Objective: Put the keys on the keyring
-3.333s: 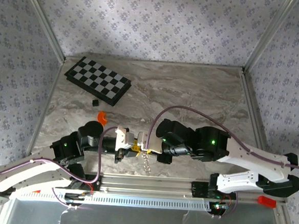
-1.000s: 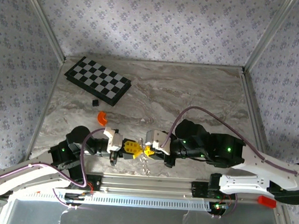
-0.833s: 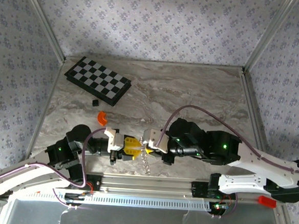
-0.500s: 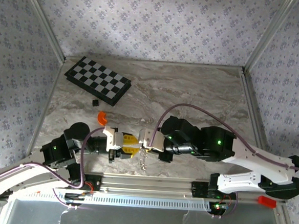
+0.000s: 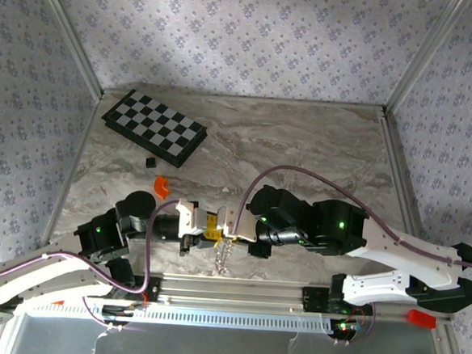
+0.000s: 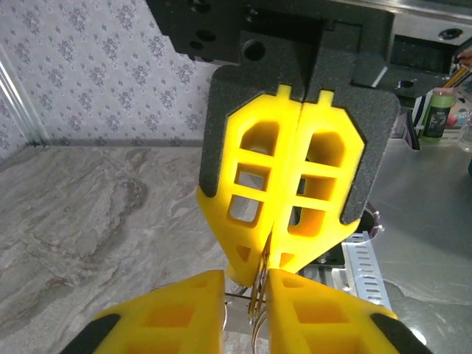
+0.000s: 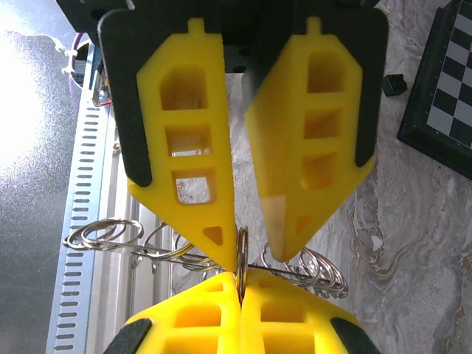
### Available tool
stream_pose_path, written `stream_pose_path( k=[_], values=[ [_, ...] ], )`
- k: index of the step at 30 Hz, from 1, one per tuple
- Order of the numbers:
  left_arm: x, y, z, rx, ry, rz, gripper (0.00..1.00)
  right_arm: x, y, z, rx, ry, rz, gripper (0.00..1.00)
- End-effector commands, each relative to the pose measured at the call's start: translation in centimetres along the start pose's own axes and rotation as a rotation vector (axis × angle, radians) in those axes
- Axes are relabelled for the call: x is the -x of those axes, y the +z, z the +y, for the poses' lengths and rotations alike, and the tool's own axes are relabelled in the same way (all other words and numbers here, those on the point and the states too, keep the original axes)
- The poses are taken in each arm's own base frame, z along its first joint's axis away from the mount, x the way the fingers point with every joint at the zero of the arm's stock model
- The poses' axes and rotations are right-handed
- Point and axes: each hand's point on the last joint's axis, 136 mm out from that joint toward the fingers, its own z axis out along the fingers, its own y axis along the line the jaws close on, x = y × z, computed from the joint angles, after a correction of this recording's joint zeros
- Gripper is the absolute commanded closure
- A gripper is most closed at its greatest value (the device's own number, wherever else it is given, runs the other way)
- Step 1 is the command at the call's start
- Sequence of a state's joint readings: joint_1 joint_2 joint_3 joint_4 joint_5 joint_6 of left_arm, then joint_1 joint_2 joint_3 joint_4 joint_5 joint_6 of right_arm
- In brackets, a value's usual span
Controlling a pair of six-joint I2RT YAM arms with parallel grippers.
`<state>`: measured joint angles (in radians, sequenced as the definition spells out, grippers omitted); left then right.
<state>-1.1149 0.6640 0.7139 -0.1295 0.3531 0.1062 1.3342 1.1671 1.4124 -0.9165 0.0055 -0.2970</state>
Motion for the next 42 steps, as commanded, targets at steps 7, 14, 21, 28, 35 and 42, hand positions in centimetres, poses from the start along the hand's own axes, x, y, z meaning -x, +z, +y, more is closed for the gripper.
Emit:
stream_pose_path(
  k=[7, 14, 21, 28, 35, 42],
  values=[
    [1.4, -0.3, -0.2, 0.001, 0.023, -0.048, 1.00, 1.1, -0.6, 0.0, -0.001, -0.013, -0.035, 1.00],
    [2.6, -0.9, -1.0, -0.035, 0.019, -0.126, 1.00, 1.7, -1.1, -0.1, -0.013, 0.018, -0.087, 0.94],
    [4.8, -2.1, -2.4, -0.105, 0.023, -0.252, 1.00, 3.0, -2.1, 0.4, -0.004, 0.104, -0.270, 0.80],
    [5.3, -2.6, -3.1, -0.143, 0.012, -0.302, 1.00, 4.0, -3.0, 1.1, 0.033, 0.125, -0.378, 0.75],
    [6.0, -3.0, -3.4, -0.161, 0.009, -0.364, 1.00, 3.5, -2.4, 1.4, 0.042, 0.132, -0.373, 0.79],
    [6.5, -3.4, -3.6, -0.163, 0.013, -0.377, 1.00, 2.8, -2.5, 1.7, 0.037, 0.153, -0.376, 0.74]
  ],
)
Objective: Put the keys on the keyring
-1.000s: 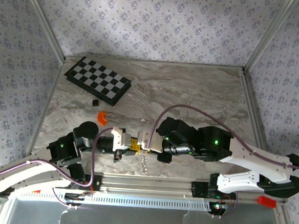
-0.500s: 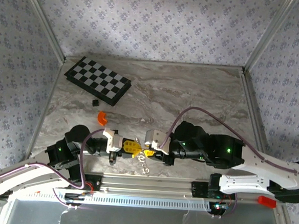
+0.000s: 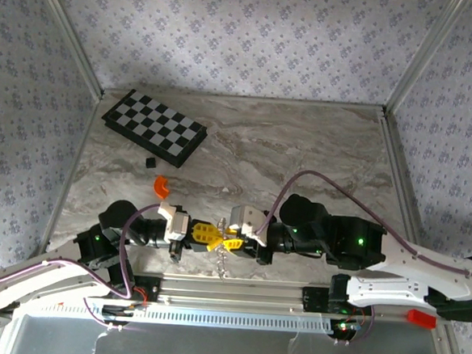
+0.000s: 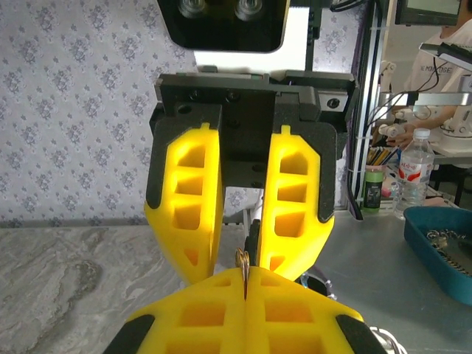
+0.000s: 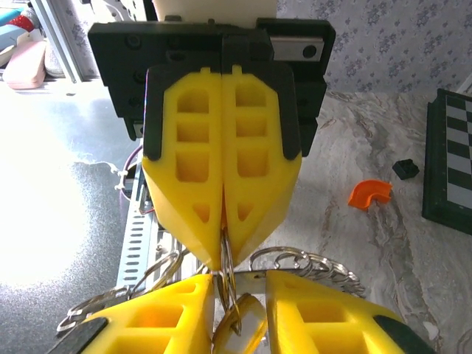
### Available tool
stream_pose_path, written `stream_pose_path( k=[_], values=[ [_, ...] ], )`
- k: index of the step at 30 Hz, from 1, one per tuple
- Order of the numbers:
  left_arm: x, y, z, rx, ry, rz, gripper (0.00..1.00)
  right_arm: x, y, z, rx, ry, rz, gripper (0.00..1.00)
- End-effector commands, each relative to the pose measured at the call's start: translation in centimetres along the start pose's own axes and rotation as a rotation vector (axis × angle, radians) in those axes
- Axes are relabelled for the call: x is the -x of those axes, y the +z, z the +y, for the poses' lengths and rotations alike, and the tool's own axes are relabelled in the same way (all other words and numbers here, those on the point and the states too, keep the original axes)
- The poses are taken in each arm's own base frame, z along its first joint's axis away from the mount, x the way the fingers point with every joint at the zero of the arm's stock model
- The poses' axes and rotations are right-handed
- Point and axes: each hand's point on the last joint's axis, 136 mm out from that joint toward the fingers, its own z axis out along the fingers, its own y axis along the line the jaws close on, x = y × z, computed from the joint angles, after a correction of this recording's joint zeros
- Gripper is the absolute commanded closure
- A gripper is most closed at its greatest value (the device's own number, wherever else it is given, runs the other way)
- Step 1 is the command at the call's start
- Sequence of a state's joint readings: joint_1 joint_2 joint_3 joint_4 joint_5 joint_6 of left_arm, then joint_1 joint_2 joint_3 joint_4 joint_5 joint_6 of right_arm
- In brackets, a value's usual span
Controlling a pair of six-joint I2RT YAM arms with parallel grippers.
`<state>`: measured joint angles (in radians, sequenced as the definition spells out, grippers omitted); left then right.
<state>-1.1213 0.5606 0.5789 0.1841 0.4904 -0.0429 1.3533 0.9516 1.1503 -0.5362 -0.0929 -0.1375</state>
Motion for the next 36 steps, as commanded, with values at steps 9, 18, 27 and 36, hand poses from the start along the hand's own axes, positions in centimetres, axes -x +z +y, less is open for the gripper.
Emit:
stream_pose_path(
  k=[9, 18, 27, 36],
  values=[
    [3.5, -0.7, -1.0, -0.034, 0.047, -0.113, 1.00, -0.3, -0.6, 0.0, -0.020, 0.017, -0.026, 0.81],
    [4.0, -0.8, -1.3, -0.045, 0.057, -0.128, 1.00, -1.5, -0.1, -0.1, -0.029, 0.019, 0.021, 0.96],
    [3.9, -1.0, -1.1, -0.027, 0.060, -0.135, 1.00, -3.5, 0.8, -0.2, -0.031, 0.017, 0.138, 0.99],
    [3.8, -1.2, -1.0, -0.016, 0.064, -0.139, 1.00, -3.5, 0.9, 0.2, -0.022, 0.021, 0.123, 0.92]
  ],
)
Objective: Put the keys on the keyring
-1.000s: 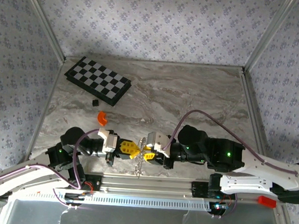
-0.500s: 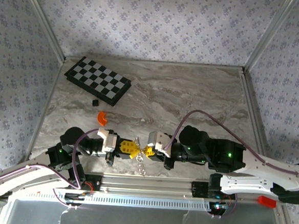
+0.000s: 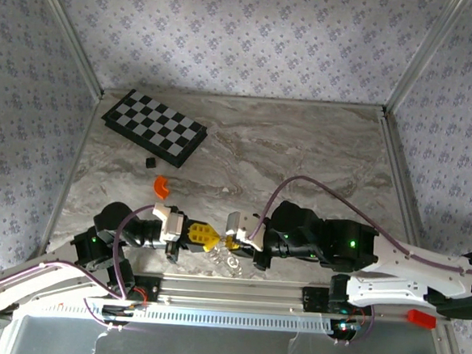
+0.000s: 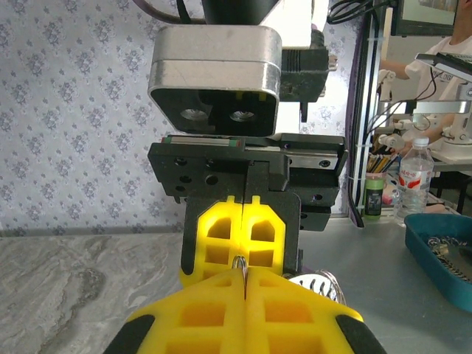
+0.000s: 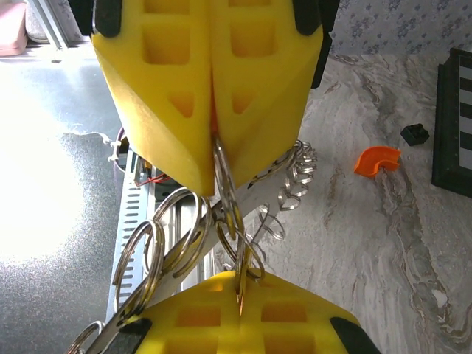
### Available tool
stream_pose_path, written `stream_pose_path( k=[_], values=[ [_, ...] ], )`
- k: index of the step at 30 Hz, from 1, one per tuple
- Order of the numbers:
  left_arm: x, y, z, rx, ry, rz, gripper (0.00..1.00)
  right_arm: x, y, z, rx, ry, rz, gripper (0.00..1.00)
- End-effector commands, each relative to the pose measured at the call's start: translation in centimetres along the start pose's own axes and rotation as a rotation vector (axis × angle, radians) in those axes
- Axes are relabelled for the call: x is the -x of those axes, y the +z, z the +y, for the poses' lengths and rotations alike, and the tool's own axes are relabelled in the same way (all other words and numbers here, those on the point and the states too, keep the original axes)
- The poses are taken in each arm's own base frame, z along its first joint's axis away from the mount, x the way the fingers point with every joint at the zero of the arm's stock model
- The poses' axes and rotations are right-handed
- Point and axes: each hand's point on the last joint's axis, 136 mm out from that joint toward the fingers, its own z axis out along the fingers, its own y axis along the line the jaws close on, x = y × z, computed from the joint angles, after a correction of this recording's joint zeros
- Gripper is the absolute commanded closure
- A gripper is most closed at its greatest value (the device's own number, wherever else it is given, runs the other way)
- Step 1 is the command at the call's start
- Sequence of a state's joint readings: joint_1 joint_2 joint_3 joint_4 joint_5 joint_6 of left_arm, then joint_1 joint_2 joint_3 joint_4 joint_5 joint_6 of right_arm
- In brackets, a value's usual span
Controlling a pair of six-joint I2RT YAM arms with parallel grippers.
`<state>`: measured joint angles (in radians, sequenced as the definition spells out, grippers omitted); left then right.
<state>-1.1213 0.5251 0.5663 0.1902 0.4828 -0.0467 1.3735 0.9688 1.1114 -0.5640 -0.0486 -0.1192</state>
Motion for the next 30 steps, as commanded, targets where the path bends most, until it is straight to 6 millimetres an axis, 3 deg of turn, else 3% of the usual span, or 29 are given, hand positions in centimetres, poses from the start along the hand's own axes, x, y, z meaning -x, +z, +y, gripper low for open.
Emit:
stream_pose_path(
  k=[1, 7, 10, 21, 30],
  values=[
    [3.4, -0.5, -0.8, -0.024, 0.054, -0.115, 1.00, -0.8, -0.3, 0.1, -0.005, 0.006, 0.032, 0.89],
    [3.1, -0.5, -0.9, -0.035, 0.049, -0.112, 1.00, 1.4, -2.0, 0.3, -0.024, -0.009, -0.081, 0.67],
    [3.0, -0.4, -1.0, -0.044, 0.046, -0.109, 1.00, 2.1, -2.8, 0.1, -0.050, -0.022, -0.129, 0.62],
    [2.8, -0.2, -1.2, -0.062, 0.039, -0.099, 1.00, 5.0, -3.5, 0.6, -0.058, -0.068, -0.249, 0.63],
    [2.7, -0.1, -1.3, -0.070, 0.036, -0.095, 1.00, 5.7, -2.6, 1.4, -0.011, -0.077, -0.270, 0.66]
  ],
)
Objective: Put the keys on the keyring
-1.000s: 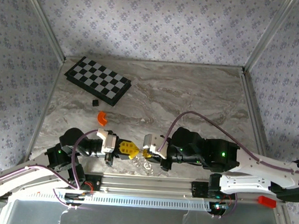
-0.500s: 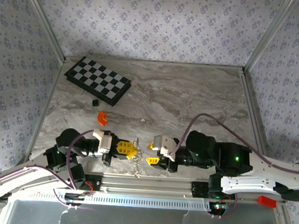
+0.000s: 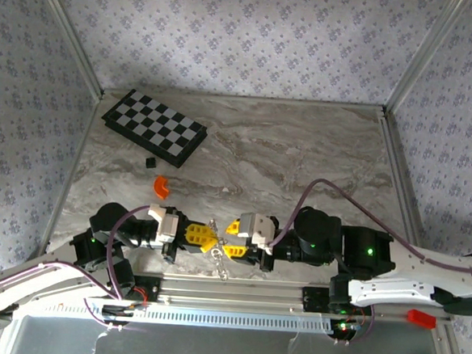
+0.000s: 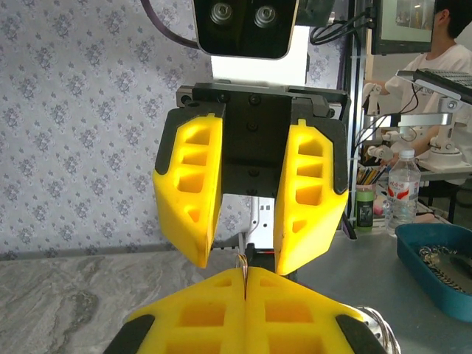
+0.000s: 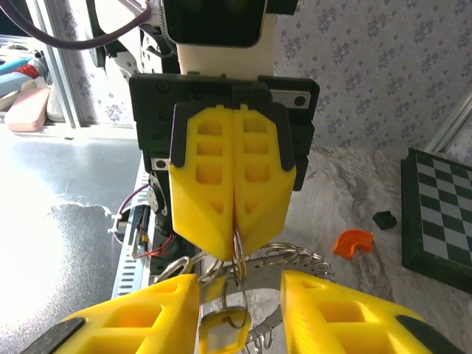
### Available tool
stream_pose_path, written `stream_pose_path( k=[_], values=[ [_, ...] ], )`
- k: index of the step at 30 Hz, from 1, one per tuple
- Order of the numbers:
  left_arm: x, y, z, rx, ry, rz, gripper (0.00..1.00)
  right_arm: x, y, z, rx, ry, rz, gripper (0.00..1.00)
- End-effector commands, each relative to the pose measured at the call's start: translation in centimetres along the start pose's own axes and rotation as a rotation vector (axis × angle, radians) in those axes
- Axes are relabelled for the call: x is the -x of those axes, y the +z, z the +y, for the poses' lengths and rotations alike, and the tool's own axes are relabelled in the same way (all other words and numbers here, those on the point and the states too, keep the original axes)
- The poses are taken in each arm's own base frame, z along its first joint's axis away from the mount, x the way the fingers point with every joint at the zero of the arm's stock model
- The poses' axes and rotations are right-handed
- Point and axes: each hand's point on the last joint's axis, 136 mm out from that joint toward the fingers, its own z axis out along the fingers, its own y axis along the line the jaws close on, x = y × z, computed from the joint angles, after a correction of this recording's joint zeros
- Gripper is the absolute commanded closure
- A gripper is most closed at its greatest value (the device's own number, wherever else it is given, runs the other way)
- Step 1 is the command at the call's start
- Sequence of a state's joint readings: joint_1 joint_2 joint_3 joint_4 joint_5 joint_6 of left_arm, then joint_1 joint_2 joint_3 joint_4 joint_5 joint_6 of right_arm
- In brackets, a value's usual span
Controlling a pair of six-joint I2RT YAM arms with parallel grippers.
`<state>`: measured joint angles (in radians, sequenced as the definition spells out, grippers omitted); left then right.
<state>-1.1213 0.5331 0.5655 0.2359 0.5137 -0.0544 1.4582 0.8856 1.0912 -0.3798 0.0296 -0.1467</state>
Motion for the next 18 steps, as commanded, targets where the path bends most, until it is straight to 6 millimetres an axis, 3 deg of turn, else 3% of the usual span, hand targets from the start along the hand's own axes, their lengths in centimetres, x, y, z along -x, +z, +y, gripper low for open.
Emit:
stream_pose_path(
  k=[1, 18],
  values=[
    [1.99, -0.11, -0.81, -0.040, 0.024, -0.064, 1.00, 0.39, 0.54, 0.43, 0.020, -0.013, -0.019, 0.67],
    [2.14, -0.34, -1.01, -0.043, 0.023, -0.068, 1.00, -0.24, 0.90, 0.32, 0.017, -0.014, 0.010, 0.93]
  ],
)
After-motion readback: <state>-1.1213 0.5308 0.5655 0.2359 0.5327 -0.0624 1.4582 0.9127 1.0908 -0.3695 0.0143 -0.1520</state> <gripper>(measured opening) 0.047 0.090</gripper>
